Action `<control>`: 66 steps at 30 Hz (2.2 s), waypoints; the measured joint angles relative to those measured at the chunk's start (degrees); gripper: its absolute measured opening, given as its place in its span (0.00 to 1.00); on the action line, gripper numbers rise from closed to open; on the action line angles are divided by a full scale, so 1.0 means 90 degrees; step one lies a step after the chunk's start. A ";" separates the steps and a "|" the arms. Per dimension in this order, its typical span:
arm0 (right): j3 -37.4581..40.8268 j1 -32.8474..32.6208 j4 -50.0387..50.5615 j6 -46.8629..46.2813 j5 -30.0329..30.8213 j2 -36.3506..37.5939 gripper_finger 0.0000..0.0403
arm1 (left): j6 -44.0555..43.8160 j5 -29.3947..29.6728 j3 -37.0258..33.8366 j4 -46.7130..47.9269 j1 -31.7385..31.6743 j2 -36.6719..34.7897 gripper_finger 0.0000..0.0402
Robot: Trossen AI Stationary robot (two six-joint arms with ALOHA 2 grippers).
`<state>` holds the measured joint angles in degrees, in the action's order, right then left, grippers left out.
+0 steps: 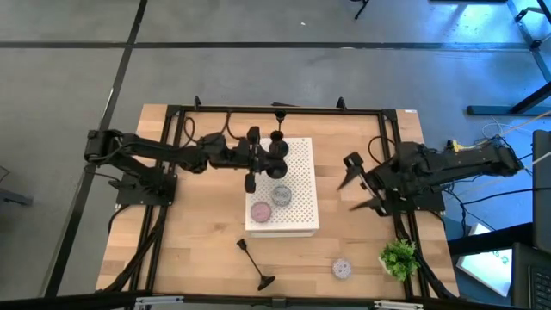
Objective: Pick & Place candle stick holders
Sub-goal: Put the top black candle holder on the shelf
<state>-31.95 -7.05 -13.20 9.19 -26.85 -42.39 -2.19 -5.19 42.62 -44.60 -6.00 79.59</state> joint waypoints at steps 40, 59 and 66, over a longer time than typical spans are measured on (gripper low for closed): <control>0.0003 0.2045 0.0027 0.0399 -0.2134 -0.0624 0.72 | -0.0205 -0.0175 -0.0004 -0.0473 -0.0347 0.1030 0.02; 0.0003 0.2028 -0.0315 0.0280 -0.2139 -0.0624 0.72 | -0.0339 0.0347 -0.0737 -0.1747 -0.0165 0.1006 0.02; 0.0003 0.2028 -0.0400 0.0312 -0.2139 -0.0624 0.72 | -0.0310 0.0327 -0.0735 -0.1623 -0.0255 0.1008 0.02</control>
<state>-31.92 11.20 -16.80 12.00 -46.11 -48.01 -4.97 -2.24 36.01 -59.21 -8.29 88.66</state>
